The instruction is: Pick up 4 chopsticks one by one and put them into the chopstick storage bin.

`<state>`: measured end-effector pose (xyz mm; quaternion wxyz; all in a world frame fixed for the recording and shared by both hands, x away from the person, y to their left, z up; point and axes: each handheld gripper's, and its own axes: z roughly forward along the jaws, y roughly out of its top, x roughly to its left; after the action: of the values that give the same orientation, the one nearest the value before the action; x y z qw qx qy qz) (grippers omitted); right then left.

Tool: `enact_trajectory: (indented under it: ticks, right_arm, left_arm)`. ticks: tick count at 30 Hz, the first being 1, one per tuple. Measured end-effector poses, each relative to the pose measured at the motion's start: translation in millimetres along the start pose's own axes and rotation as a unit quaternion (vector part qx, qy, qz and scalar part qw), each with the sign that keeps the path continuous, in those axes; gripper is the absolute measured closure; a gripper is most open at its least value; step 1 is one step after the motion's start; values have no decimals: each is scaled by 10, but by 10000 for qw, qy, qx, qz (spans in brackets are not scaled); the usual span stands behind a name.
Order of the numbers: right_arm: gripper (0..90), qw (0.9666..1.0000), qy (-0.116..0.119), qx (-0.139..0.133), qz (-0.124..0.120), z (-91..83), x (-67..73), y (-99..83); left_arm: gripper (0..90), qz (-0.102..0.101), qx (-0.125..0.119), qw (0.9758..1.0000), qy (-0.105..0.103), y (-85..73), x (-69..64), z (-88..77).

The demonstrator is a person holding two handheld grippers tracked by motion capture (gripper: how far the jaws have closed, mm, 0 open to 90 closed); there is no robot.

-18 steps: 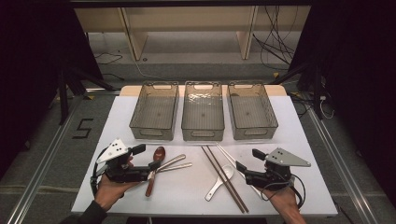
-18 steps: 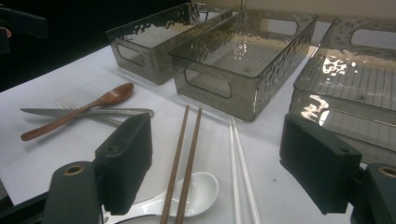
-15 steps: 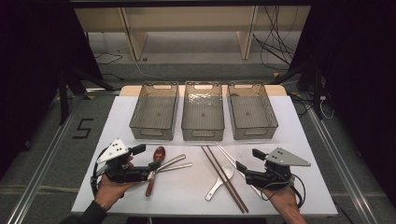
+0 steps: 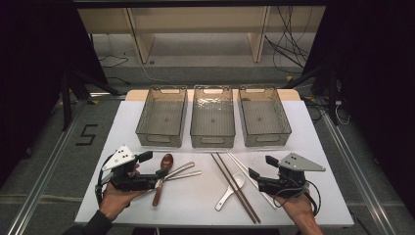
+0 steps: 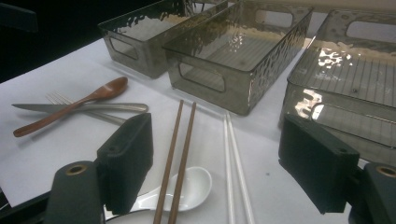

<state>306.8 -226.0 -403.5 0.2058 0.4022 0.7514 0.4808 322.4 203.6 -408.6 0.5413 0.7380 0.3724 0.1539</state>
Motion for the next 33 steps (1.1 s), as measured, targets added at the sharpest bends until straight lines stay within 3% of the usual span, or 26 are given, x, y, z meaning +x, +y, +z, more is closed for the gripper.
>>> enact_trajectory:
  ticks: [9, 10, 15, 18, 19, 23, 24, 25, 31, 32, 33]
  right_arm:
    - [293, 9981, -42, 611, -38, 52, -62, 46]
    - [295, 9966, -53, 819, -72, 76, -84, 57]
    - [352, 9936, -14, 1117, -163, 115, -107, 71]
    - [393, 9892, 80, 1457, -166, 178, -88, 64]
    - [393, 9892, 80, 1457, -166, 178, -88, 64]
    - [443, 9820, 213, 1871, -160, 269, -47, 25]
    - [453, 9773, 306, 2091, -136, 317, -28, -8]
    - [463, 9773, 306, 2091, -136, 317, -28, -8]
    - [554, 9661, 430, 2541, -149, 429, 26, -101]
    - [571, 9626, 473, 2664, -132, 463, 42, -134]
    - [571, 9626, 473, 2664, -132, 463, 42, -134]
  left_arm:
    - [155, -19, 16, 10000, 18, 0, 12, 0]
    - [155, -18, 18, 10000, 18, 0, 12, 0]
    - [155, -34, 10, 10000, 20, 1, 12, 6]
    - [155, -41, 12, 10000, 22, -1, 16, 7]
    - [155, -45, 10, 10000, 22, -1, 18, 7]
    - [155, -45, 20, 10000, 24, -1, 20, 6]
    - [155, -40, 25, 10000, 25, -1, 20, 6]
    - [155, -39, 23, 10000, 24, 0, 19, 7]
    - [155, -45, 12, 10000, 23, 1, 21, 8]
    - [155, -46, 9, 10000, 21, 1, 21, 8]
    - [155, -45, 9, 10000, 22, 1, 22, 7]
